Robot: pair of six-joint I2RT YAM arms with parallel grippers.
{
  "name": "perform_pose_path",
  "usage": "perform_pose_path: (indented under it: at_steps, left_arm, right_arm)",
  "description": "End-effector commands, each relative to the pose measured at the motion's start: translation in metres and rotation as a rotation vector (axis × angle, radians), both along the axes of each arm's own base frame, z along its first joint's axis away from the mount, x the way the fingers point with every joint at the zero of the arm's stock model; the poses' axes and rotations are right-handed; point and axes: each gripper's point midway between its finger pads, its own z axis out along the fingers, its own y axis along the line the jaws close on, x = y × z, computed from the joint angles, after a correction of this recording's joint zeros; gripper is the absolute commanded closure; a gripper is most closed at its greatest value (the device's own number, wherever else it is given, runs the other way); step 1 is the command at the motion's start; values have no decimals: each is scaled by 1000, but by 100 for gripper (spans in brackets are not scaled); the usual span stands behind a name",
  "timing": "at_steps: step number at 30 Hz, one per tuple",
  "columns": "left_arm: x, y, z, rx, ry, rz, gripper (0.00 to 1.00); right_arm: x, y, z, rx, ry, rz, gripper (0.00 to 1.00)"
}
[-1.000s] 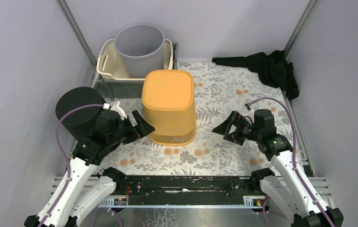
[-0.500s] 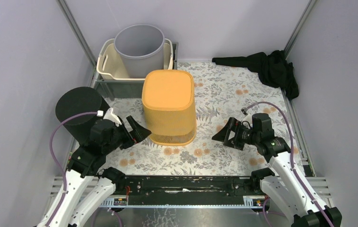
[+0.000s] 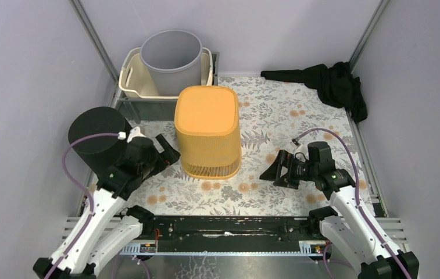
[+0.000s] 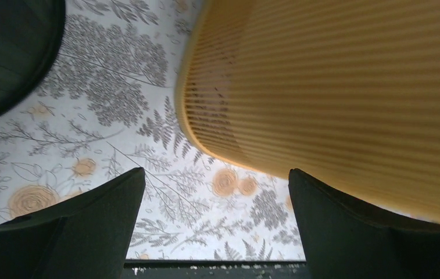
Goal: Turn the large container upside down
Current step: Move the container to the center of the board.
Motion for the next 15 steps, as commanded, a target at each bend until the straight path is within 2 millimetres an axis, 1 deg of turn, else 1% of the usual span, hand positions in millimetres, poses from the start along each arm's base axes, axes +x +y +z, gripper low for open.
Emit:
perform_pose_path:
  at_steps: [1,4,6,8,9,11,15]
  left_arm:
    - [39,12,31,50,-116,124,0]
    - [56,10,34,61,-141,142,0]
    - [66,4,24,55,-128,138,0]
    - [74,-8,11,28,-110,115,0]
    - [81,-16,11,0,-126,100,0]
    - [89,-28,2,-33,-123,73,0]
    - [102,-42,-9,-51,-116,39,0]
  right_arm:
    - [1,1,21,14,-60,21,0]
    - [4,1,28,12,-72,11,0]
    - [5,0,30,3,-71,9,0]
    - [5,0,32,2,-70,15,0]
    - [6,0,34,1,-71,17,1]
    - [7,0,36,-4,-73,22,1]
    - [8,0,33,-9,-59,22,1]
